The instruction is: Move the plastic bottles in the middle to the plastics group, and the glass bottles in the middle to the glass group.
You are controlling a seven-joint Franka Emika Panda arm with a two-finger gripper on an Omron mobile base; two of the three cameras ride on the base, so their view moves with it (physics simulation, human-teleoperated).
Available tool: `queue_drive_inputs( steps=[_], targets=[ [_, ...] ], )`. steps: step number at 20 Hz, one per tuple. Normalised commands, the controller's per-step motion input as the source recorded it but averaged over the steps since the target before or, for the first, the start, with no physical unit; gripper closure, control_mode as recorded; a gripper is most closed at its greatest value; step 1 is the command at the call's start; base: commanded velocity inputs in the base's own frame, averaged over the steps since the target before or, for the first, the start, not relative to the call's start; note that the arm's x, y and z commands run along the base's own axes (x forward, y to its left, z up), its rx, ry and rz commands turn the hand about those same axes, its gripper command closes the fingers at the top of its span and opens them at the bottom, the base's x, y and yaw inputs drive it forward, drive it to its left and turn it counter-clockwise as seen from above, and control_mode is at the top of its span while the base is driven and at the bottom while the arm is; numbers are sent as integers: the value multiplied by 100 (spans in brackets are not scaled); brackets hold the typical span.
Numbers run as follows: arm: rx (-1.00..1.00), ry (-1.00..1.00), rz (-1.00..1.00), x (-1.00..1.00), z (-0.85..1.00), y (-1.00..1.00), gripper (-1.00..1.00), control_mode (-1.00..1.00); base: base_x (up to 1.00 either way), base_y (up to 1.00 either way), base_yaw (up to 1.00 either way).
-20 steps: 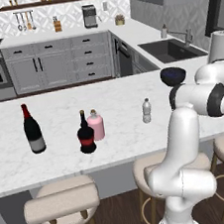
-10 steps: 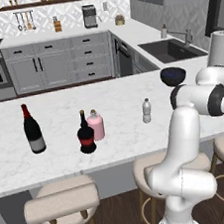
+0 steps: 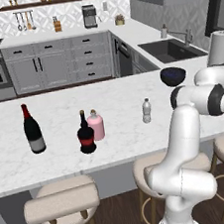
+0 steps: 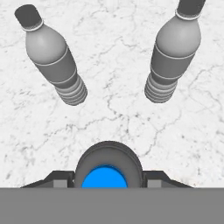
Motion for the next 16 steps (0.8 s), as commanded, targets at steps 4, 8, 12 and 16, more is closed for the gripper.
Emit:
queue_drive_inputs(
  steps=[4, 8, 12, 16],
  targets=[
    [0, 0, 0, 20, -4, -14, 100, -100, 0, 0, 0],
    [0, 0, 0, 0, -12, -10, 100, -100, 0, 0, 0],
    [0, 0, 0, 0, -29, -2, 100, -100, 0, 0, 0],
    [0, 0, 0, 3, -25, 0, 100, -100, 0, 0, 0]
  ],
)
